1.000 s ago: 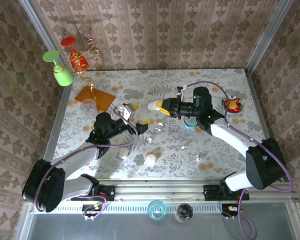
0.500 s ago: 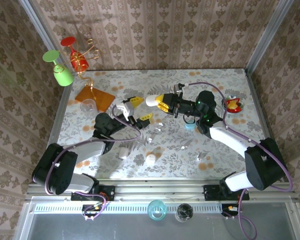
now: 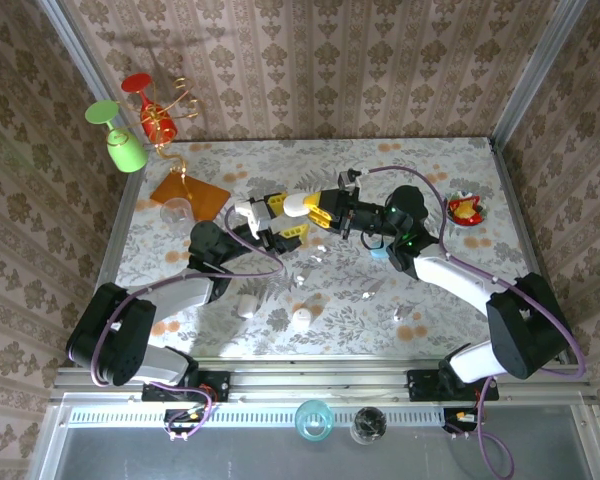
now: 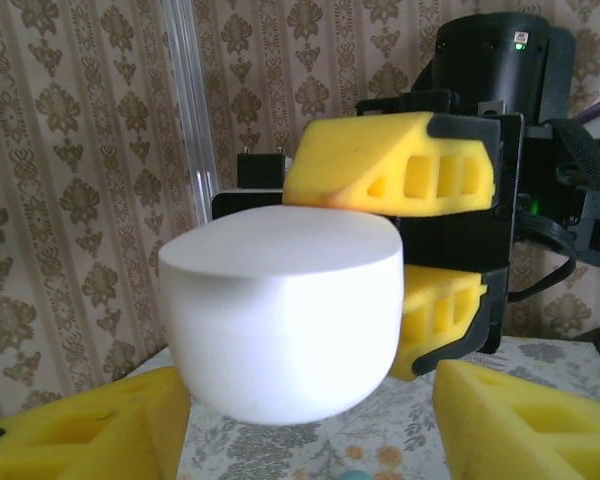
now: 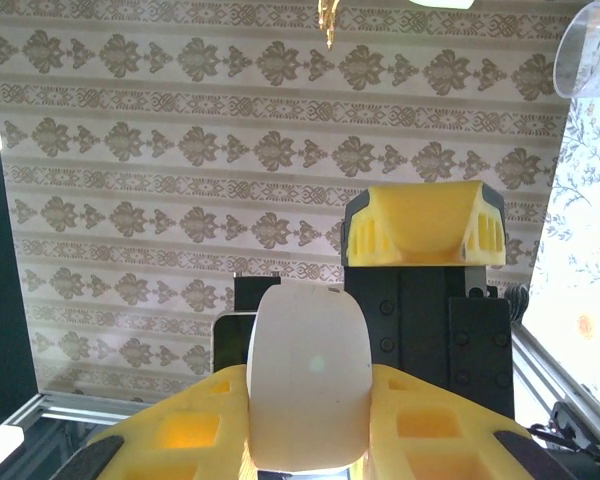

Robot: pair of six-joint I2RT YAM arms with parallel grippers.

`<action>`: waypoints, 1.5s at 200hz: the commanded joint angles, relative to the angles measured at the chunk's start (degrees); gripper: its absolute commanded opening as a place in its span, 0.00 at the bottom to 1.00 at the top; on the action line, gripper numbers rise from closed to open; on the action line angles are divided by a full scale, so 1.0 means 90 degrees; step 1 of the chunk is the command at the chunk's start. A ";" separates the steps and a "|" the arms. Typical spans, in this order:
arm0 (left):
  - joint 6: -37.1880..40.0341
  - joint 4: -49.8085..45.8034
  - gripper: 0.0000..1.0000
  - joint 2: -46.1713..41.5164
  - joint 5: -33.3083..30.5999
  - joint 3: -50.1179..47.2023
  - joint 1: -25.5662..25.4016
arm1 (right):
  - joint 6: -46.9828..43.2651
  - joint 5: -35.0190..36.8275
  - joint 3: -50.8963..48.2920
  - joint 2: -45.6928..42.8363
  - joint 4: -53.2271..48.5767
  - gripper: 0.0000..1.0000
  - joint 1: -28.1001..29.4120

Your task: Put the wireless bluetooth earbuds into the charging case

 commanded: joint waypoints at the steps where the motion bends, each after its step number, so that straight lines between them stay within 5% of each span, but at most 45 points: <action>1: -0.0296 0.0276 0.63 -0.0011 0.0240 0.0147 -0.0034 | -0.0024 -0.0132 0.0080 0.0120 0.0318 0.10 0.0053; 165: -0.0296 0.0277 0.48 -0.0221 -0.0008 0.0046 0.0024 | -0.0098 -0.0173 0.0172 0.0362 0.0192 0.09 0.0103; 216: -0.0282 0.0281 0.34 -0.0140 0.0112 0.0057 0.0024 | -0.0037 -0.0173 0.0227 0.0391 0.0220 0.10 0.0113; 236: -0.0302 0.0276 0.32 -0.0148 0.0145 0.0060 0.0024 | -0.0103 -0.0156 0.0229 0.0364 0.0130 0.18 0.0113; 256: -0.0309 0.0266 0.32 -0.0191 0.0185 0.0025 0.0044 | -0.0490 -0.0034 0.0241 0.0204 -0.0291 0.41 0.0096; 278: -0.0429 0.0251 0.33 -0.0267 0.0210 -0.0080 0.0091 | -0.1369 0.0176 0.0318 -0.0127 -0.1400 0.60 0.0018; 300: -0.0419 0.0237 0.33 -0.0312 0.0411 -0.0217 0.0141 | -0.2621 0.0476 0.0410 -0.0569 -0.2667 0.68 -0.0132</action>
